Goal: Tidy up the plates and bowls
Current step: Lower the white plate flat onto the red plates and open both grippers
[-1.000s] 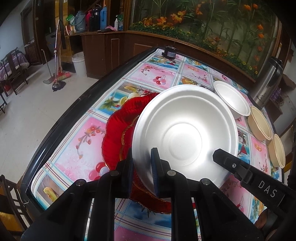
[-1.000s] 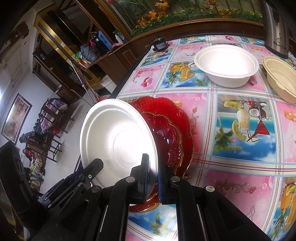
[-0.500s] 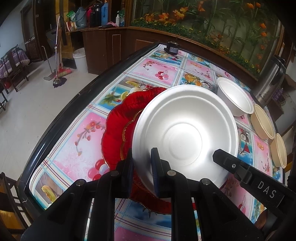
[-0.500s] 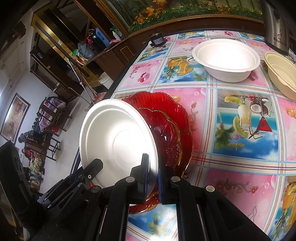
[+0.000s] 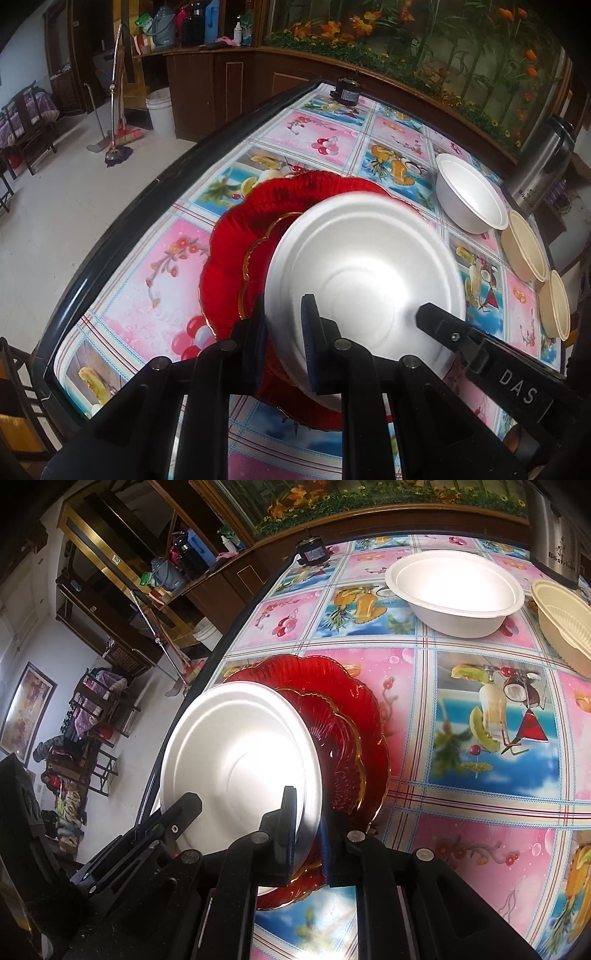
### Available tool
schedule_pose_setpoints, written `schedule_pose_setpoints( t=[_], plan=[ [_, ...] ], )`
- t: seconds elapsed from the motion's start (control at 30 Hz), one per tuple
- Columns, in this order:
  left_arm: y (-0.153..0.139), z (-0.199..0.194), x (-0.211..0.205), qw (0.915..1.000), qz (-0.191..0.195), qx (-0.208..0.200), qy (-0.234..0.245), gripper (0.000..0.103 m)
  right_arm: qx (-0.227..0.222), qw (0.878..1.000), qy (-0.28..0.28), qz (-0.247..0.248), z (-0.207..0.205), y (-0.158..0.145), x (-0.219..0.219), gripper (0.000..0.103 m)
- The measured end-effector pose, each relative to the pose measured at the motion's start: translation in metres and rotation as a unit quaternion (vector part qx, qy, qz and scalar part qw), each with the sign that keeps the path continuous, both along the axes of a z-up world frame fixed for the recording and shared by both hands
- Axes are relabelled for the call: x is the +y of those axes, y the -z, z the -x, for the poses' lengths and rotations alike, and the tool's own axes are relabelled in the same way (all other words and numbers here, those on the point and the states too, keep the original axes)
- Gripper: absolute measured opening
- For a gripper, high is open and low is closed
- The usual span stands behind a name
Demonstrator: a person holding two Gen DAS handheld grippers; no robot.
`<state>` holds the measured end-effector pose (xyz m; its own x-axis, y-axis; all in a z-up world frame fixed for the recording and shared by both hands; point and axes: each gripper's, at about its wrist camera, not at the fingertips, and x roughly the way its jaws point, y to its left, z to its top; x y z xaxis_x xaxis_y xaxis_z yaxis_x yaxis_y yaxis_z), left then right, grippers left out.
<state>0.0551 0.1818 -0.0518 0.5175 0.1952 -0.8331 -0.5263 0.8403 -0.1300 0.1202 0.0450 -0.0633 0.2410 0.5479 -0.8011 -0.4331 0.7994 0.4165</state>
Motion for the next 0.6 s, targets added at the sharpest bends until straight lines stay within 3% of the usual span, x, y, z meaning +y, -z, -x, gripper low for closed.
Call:
schedule_pose_setpoints(
  t=[0.07,0.17,0.3,0.37,0.47,0.6],
  plan=[
    [-0.001,0.002,0.0,1.0,-0.003,0.0,-0.006,0.03,0.008,1.0,-0.001,-0.004,0.0,0.001,0.0,0.036],
    [-0.006,0.007,0.003,0.9998,0.006,-0.009,-0.019,0.044,-0.003,1.0,-0.006,-0.014,0.004,-0.005,-0.001,0.054],
    [-0.027,0.019,0.008,0.9975,0.012,-0.05,-0.048,0.07,-0.023,0.999,0.001,-0.028,0.008,-0.02,-0.01,0.067],
    [-0.039,0.019,0.008,0.9956,0.011,-0.073,-0.058,0.078,-0.025,0.999,0.011,-0.042,0.007,-0.026,-0.019,0.074],
    [-0.05,0.008,0.001,0.9958,0.01,-0.08,-0.044,0.08,-0.015,0.996,0.037,-0.081,0.003,-0.035,-0.042,0.083],
    [-0.06,-0.025,-0.02,0.9973,0.017,-0.072,0.004,0.08,0.003,0.989,0.078,-0.123,-0.01,-0.042,-0.079,0.085]
  ],
)
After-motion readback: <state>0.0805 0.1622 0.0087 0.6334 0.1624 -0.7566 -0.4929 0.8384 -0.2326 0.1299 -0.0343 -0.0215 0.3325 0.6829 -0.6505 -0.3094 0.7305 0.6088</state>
